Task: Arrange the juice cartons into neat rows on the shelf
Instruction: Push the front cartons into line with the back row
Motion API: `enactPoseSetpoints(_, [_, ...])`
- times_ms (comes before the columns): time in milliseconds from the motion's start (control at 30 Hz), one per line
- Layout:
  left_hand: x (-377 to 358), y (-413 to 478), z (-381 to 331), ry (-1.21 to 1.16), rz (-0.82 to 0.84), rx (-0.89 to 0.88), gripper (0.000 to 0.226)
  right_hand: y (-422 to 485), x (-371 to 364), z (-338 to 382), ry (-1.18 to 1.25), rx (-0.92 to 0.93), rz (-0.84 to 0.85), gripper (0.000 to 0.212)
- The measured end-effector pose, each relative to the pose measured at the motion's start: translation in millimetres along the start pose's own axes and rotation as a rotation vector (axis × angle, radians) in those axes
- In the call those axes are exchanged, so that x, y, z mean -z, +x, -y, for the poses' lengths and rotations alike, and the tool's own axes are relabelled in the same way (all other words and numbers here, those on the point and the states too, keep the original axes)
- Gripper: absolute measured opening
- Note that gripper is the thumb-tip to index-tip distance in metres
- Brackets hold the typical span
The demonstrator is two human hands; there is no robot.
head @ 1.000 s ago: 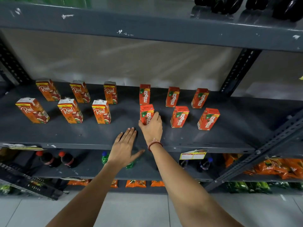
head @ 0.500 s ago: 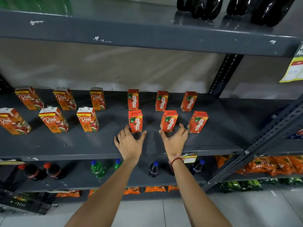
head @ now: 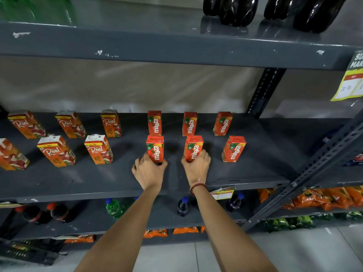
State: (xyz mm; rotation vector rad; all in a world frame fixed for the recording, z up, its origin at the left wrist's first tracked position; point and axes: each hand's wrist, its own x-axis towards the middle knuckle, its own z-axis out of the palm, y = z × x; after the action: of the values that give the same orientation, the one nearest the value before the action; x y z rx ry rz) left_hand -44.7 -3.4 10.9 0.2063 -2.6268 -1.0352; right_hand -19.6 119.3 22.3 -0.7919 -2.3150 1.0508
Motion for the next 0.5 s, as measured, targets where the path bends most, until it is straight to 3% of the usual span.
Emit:
enactPoseSetpoints(233, [1, -3, 1, -0.038, -0.006, -0.024, 0.038, -1, 2, 0, -0.009, 0.004, 0.016, 0.058])
enactPoseSetpoints(367, [2, -3, 3, -0.051, -0.013, -0.045, 0.040, -5, 9, -9, 0.077, -0.001, 0.075, 0.073])
enactPoseSetpoints(500, [0, -2, 7, -0.063, -0.004, -0.040, 0.047, -16, 37, -34, 0.172, -0.051, -0.195, 0.063])
